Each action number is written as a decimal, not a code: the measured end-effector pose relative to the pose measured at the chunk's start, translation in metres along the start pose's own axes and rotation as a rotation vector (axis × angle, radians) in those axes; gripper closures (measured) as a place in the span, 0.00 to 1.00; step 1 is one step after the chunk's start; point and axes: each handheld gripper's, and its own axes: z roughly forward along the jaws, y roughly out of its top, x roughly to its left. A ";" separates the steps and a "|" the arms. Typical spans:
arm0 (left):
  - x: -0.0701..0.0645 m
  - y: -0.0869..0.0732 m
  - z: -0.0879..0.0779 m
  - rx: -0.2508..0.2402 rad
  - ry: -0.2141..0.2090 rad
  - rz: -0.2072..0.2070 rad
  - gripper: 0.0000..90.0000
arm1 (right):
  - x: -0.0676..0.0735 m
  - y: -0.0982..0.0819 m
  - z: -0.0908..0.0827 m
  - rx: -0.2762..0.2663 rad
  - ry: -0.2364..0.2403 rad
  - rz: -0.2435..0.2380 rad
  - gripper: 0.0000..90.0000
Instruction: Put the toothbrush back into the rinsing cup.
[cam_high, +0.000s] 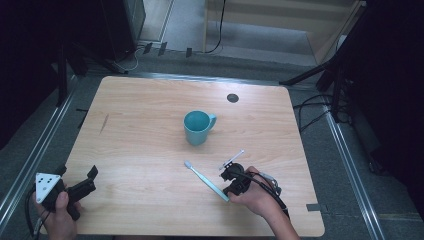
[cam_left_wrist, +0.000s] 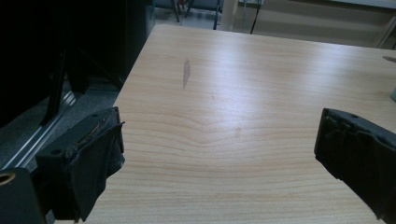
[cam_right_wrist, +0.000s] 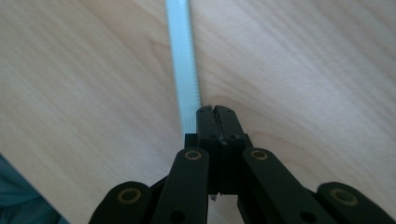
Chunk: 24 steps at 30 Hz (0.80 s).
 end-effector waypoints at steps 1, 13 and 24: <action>0.000 0.000 0.000 0.000 0.000 0.000 0.02 | 0.002 -0.001 0.001 0.001 0.004 -0.012 1.00; 0.001 0.000 0.000 0.000 0.000 -0.010 0.02 | 0.020 0.018 -0.009 -0.045 0.009 -0.076 0.87; 0.003 0.000 -0.001 -0.008 -0.006 -0.027 0.02 | 0.042 0.062 0.014 0.058 -0.080 -0.086 0.83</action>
